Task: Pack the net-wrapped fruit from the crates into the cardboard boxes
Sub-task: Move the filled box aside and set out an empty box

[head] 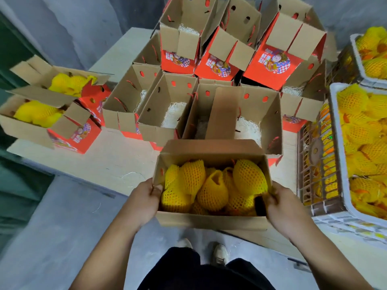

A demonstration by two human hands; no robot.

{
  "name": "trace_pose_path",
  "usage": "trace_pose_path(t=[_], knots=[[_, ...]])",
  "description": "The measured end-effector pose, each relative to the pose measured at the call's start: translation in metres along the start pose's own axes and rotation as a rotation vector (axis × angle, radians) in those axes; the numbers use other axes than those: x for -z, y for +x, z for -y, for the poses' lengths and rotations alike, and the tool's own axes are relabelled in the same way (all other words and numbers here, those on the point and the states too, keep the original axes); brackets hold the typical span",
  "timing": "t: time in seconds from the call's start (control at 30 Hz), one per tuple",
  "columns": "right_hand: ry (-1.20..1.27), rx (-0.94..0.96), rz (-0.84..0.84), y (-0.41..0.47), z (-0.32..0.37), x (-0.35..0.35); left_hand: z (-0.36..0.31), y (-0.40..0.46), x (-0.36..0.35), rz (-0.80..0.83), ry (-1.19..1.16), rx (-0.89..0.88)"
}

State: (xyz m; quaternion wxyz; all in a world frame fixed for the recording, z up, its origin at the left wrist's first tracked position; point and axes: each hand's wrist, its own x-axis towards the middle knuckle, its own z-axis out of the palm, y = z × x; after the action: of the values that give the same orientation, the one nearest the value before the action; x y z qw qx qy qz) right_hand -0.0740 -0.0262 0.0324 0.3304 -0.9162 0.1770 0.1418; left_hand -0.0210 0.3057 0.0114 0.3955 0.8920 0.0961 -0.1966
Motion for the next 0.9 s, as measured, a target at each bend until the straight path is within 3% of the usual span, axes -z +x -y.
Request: trace_pose_path(t=[0.2, 0.43, 0.67, 0.9], knots=[[0.020, 0.189, 0.063, -0.020, 0.079, -0.014, 0.047, -0.022, 0.072, -0.128, -0.132, 0.055], [0.120, 0.238, 0.036, -0.027, 0.195, -0.082, 0.099, -0.027, 0.198, -0.209, -0.225, 0.066], [0.258, 0.290, -0.064, -0.024, 0.314, -0.149, 0.145, -0.013, 0.330, -0.305, -0.148, 0.004], [0.366, 0.356, -0.155, -0.011, 0.418, -0.148, 0.133, 0.033, 0.448, -0.356, -0.048, -0.101]])
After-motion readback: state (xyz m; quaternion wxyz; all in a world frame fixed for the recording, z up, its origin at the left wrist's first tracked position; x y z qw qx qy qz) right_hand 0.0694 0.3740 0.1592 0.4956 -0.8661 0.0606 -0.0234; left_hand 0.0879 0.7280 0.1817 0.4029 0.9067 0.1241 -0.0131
